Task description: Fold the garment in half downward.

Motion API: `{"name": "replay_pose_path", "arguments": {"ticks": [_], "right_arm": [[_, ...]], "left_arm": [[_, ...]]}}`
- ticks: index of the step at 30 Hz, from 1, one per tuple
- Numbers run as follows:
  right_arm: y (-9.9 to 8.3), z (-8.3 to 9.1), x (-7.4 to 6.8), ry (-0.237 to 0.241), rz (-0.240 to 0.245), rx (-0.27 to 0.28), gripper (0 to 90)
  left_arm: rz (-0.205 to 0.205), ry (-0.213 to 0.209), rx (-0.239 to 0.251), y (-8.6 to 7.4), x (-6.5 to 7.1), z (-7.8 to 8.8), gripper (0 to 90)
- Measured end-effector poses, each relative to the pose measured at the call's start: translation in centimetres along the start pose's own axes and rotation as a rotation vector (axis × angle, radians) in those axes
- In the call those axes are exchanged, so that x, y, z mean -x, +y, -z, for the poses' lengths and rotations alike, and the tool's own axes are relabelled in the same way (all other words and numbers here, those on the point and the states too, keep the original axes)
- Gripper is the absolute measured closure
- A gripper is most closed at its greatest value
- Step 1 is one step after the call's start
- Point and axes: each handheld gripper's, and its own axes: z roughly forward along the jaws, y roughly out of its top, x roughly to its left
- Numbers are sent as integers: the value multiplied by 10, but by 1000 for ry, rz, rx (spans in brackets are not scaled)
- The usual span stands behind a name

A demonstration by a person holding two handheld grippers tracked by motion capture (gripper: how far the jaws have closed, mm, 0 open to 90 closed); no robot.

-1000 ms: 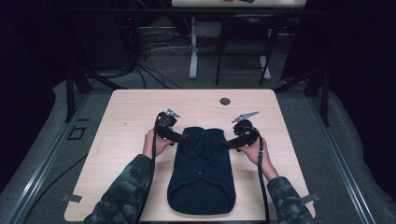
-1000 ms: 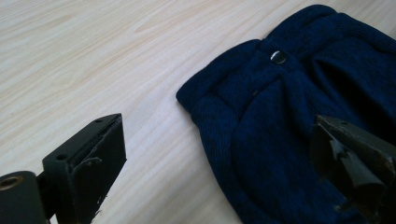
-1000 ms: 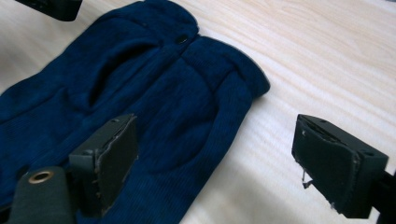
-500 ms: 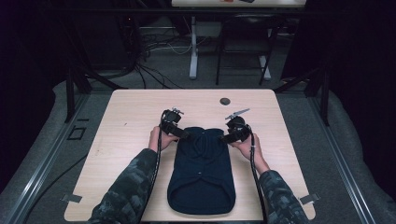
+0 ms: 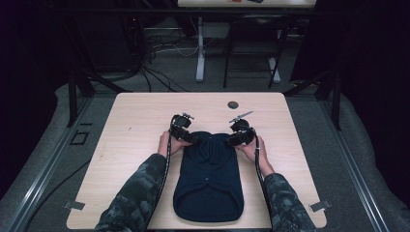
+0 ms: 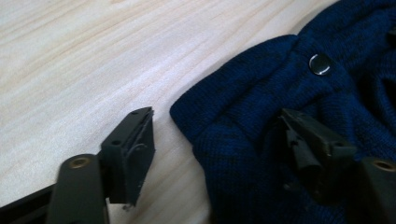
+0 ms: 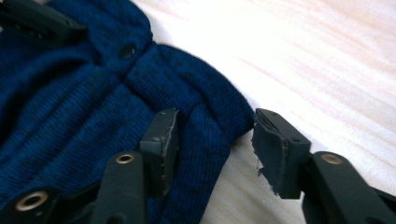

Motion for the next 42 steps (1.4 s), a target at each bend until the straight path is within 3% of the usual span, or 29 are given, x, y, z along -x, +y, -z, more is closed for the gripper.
{"name": "replay_pose_path", "arguments": {"ticks": [4, 8, 13, 20, 26, 32, 34, 37, 42], "right_arm": [[0, -1, -1, 9, 10, -14, 600], [-1, -2, -1, 16, 3, -22, 624], [0, -3, -5, 8, 9, -22, 710], [1, -1, -8, -7, 20, -33, 758], [1, 3, -7, -1, 10, -9, 767], [4, 17, -12, -26, 54, 31, 769], [6, 27, -17, -44, 98, 48, 769], [7, 34, -20, -58, 123, 69, 769], [8, 41, -23, -52, 129, 82, 769]], "left_arm": [[-34, 8, 0, 1, 5, -1, 427], [-52, -21, 17, -2, 3, 0, 461], [-65, -29, 18, -2, 4, 0, 547], [-67, -30, 17, -2, 7, 2, 646], [-69, -28, 24, 0, 9, 8, 674], [-74, -23, 51, 1, 11, 16, 672], [-77, -23, 56, 2, 11, 20, 666], [-82, -32, 67, 3, 12, 28, 660], [-103, -35, 67, 5, 14, 34, 655]]}}
